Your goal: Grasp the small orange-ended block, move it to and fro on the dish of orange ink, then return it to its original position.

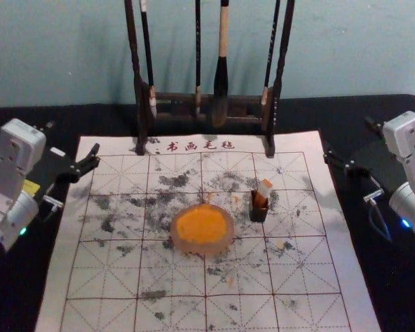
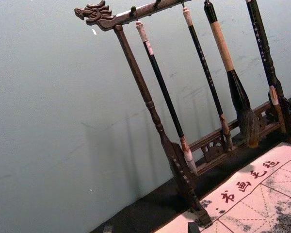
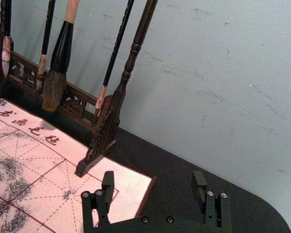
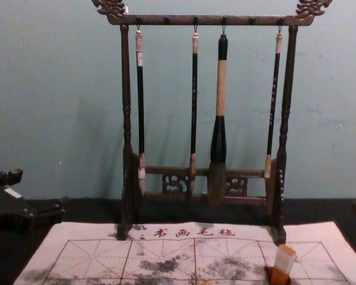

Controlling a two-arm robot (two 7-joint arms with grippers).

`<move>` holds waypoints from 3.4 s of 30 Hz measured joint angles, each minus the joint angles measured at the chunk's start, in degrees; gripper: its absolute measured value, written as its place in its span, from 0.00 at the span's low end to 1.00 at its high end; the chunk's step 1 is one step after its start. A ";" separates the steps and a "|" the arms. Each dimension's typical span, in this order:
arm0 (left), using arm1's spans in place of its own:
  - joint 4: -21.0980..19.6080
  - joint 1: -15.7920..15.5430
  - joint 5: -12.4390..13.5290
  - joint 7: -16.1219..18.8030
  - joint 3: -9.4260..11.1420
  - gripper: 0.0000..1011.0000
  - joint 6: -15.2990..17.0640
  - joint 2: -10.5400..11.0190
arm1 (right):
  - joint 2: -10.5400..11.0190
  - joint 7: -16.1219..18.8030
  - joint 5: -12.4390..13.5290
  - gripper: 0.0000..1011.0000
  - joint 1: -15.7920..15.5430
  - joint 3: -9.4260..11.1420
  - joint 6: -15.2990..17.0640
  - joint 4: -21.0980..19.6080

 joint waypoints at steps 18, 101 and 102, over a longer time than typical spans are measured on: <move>0.00 0.00 0.00 0.00 0.00 0.99 0.00 0.00 | 0.00 0.00 0.00 0.99 0.00 0.00 0.00 0.00; 0.00 0.00 0.00 0.00 0.00 0.99 0.00 0.00 | -6.94 21.90 9.97 0.99 -1.70 0.35 10.70 -1.92; 0.00 0.00 0.00 0.00 0.00 0.99 0.00 0.00 | -7.21 22.08 9.74 0.99 -1.46 0.40 10.75 -1.62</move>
